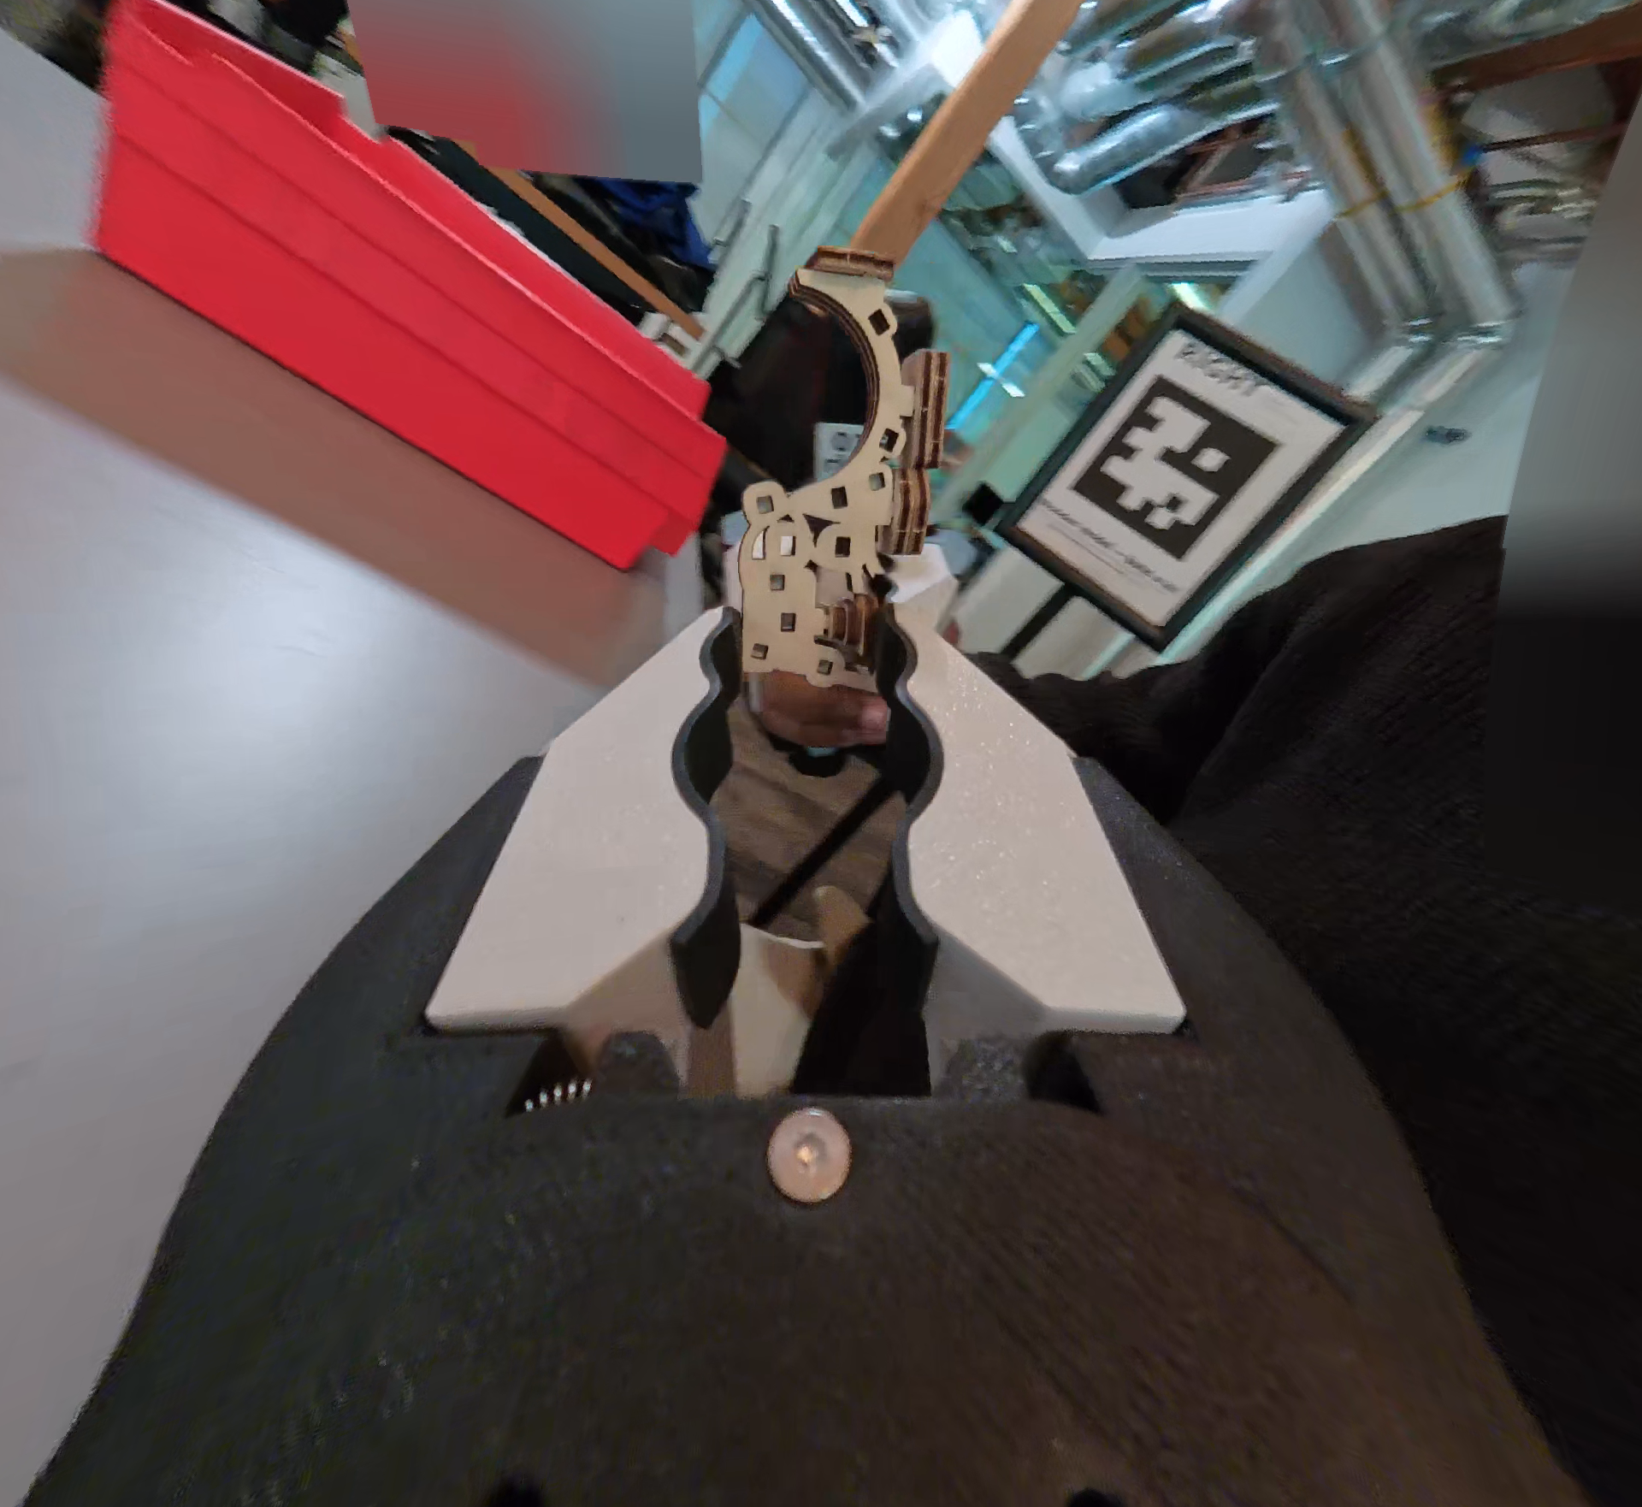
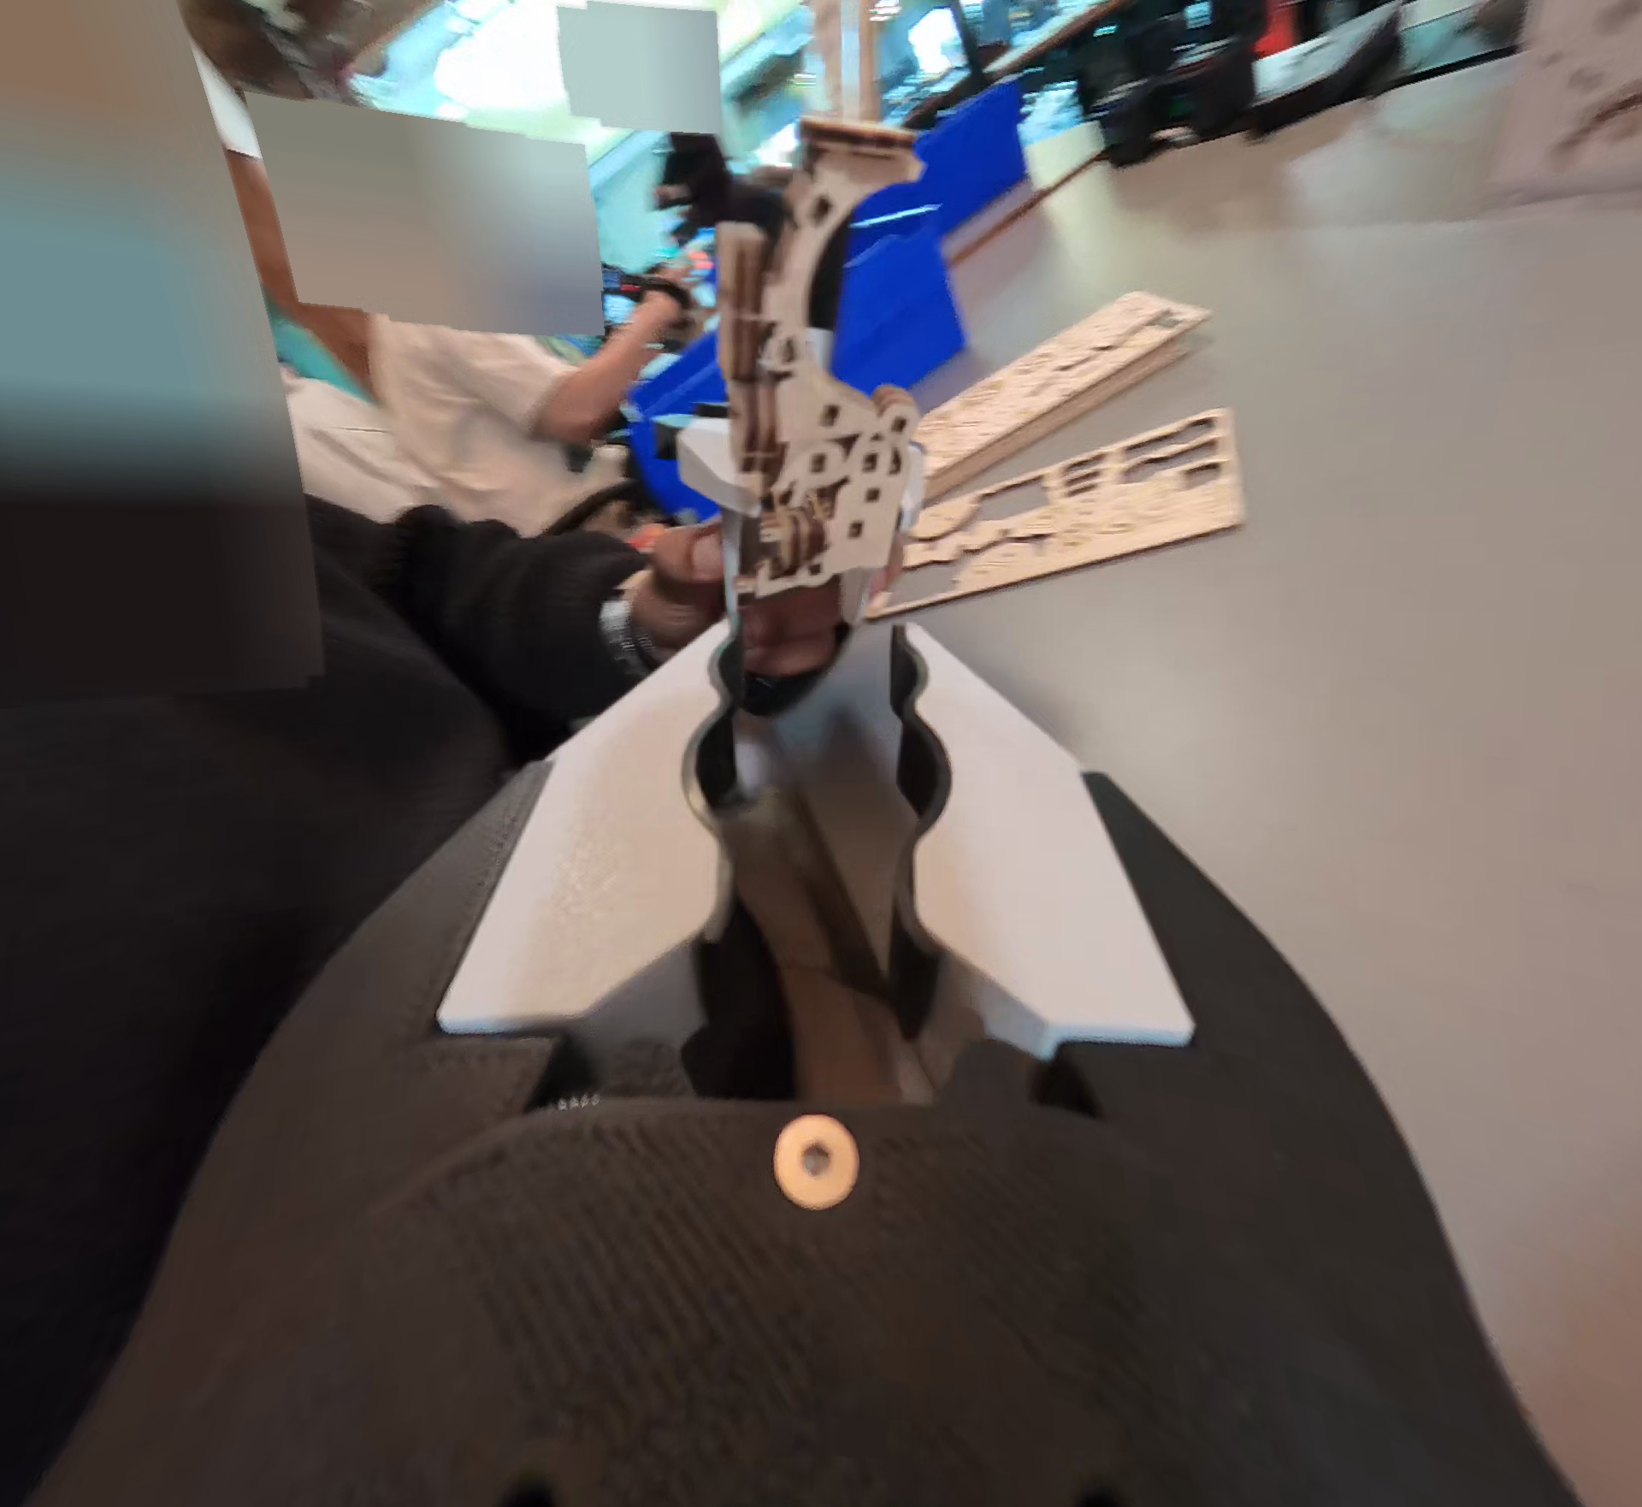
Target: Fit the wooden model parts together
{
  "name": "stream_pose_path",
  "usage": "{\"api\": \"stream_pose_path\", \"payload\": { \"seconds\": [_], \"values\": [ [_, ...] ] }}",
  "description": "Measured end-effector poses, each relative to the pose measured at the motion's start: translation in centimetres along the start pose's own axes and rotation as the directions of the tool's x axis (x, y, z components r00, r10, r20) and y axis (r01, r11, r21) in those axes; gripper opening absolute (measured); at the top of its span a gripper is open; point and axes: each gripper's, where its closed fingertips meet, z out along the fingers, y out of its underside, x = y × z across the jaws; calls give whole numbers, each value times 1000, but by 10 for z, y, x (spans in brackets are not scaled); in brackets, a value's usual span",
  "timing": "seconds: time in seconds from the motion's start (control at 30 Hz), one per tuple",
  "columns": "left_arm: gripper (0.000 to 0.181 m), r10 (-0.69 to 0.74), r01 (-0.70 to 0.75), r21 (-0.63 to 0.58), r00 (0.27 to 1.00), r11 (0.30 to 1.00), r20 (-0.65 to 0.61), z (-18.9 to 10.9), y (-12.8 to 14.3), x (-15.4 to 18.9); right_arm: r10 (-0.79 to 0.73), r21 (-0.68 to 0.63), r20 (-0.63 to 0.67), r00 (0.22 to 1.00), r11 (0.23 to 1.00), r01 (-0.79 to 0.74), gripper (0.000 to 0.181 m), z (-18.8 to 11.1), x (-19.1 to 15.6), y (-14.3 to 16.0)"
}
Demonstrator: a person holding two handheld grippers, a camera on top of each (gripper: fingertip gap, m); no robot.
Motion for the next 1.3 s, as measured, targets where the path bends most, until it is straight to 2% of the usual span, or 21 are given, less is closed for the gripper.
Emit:
{"api": "stream_pose_path", "payload": {
  "seconds": [0.13,0.27,0.47,0.63,0.8,0.93,1.1,1.2,1.3],
  "values": [
    [30,104,-109,17,978,994,183,-7,-5,-19,-31,40,-105,994,999,36,32,-1,8,-7],
    [30,149,-164,38,954,986,260,-9,-9,-23,-36,43,-185,982,998,45,30,3,13,-6],
    [29,165,-187,45,940,981,298,-1,-4,-20,-33,31,-247,969,999,42,23,18,14,1],
    [30,208,-231,29,918,973,339,4,0,-20,-23,33,-262,965,999,33,15,17,16,1],
    [30,143,-165,64,954,984,263,2,-1,-16,-49,21,-267,962,998,57,9,10,18,0],
    [35,67,-83,92,984,992,166,3,-1,-11,-20,36,-191,981,999,28,9,11,10,-1],
    [35,50,-57,145,997,988,53,0,-11,4,186,127,23,982,974,-188,8,4,0,-8],
    [28,58,-60,127,998,990,16,-1,-10,9,268,154,167,949,943,-294,8,-2,-6,-15],
    [14,38,-35,113,999,993,-30,1,-9,14,274,145,245,930,938,-315,8,-4,-14,-18]
  ]
}}
